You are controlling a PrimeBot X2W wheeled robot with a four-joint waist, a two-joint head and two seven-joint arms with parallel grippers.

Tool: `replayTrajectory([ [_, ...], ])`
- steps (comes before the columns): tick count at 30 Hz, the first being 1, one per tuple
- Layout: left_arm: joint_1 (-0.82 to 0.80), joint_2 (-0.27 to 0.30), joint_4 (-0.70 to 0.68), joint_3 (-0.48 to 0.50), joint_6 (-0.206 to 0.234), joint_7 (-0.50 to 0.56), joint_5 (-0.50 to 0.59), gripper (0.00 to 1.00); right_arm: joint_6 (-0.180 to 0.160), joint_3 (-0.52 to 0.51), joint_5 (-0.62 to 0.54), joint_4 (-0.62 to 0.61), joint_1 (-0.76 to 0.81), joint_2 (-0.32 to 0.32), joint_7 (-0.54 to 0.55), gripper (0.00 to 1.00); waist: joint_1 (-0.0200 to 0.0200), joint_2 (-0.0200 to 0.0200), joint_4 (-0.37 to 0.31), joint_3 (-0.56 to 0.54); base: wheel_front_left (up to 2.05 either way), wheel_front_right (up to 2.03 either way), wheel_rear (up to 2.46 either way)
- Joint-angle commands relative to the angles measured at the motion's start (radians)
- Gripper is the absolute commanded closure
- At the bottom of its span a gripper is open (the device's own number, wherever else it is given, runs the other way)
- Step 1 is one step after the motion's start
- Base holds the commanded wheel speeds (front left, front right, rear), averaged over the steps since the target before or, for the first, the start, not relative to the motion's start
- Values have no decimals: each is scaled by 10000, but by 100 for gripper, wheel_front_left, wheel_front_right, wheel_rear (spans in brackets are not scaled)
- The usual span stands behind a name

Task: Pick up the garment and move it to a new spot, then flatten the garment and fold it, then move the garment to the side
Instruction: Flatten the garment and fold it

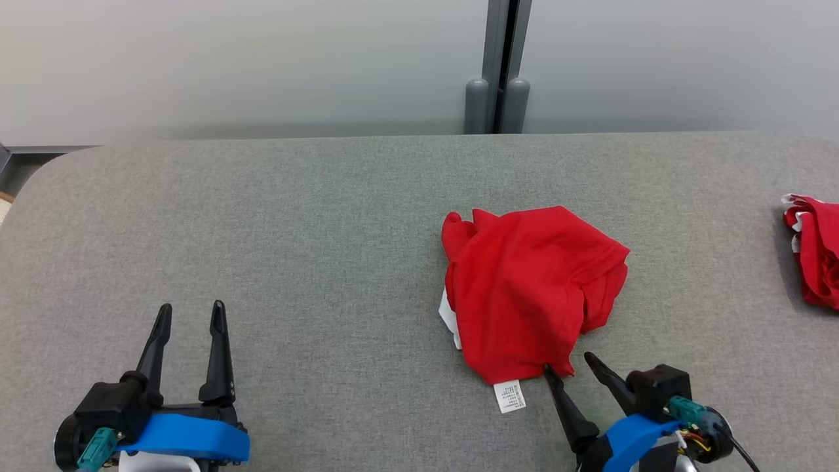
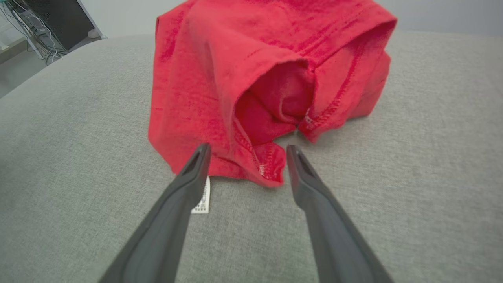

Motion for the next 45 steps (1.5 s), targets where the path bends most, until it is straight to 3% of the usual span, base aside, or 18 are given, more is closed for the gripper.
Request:
replayTrajectory([
  [1,-141,-19,2,34,-50,-43,84,0,5,42,7,350,-291,-39,-38,0,-1,0,28,36,0,0,0],
  [10,-84,-69,68,82,-141,-43,131,0,5,715,331,2325,-1458,-16,-157,3,-1,0,152,6,0,0,0],
  [11,-87,-68,63,89,-141,-43,133,0,5,807,405,2421,-1564,-56,-197,100,-1,0,170,-5,0,0,0],
  [15,-67,-74,2,148,-155,-43,135,0,5,962,767,2314,-1846,-228,-490,100,-1,0,222,-48,0,0,0],
  [20,-19,-90,-49,230,-177,-43,149,0,5,1027,921,1107,-2127,-480,-710,100,-1,0,212,-91,0,0,0],
  [27,44,-141,-93,307,-200,-43,153,0,5,1142,1050,-1442,-2887,-783,-38,100,-1,0,124,-171,0,0,0],
  [31,-70,-172,-94,247,-211,-43,180,0,5,1347,1339,-2114,-3872,-913,497,100,-1,0,155,-146,0,0,0],
  [38,-328,-219,-109,115,-215,-43,179,0,5,1936,2071,-1493,-5975,-794,723,100,-1,0,384,10,0,0,0],
  [45,-420,-262,-139,70,-222,-43,153,0,4,3069,2786,-309,-8828,-499,-4,100,-1,0,655,138,0,0,0],
])
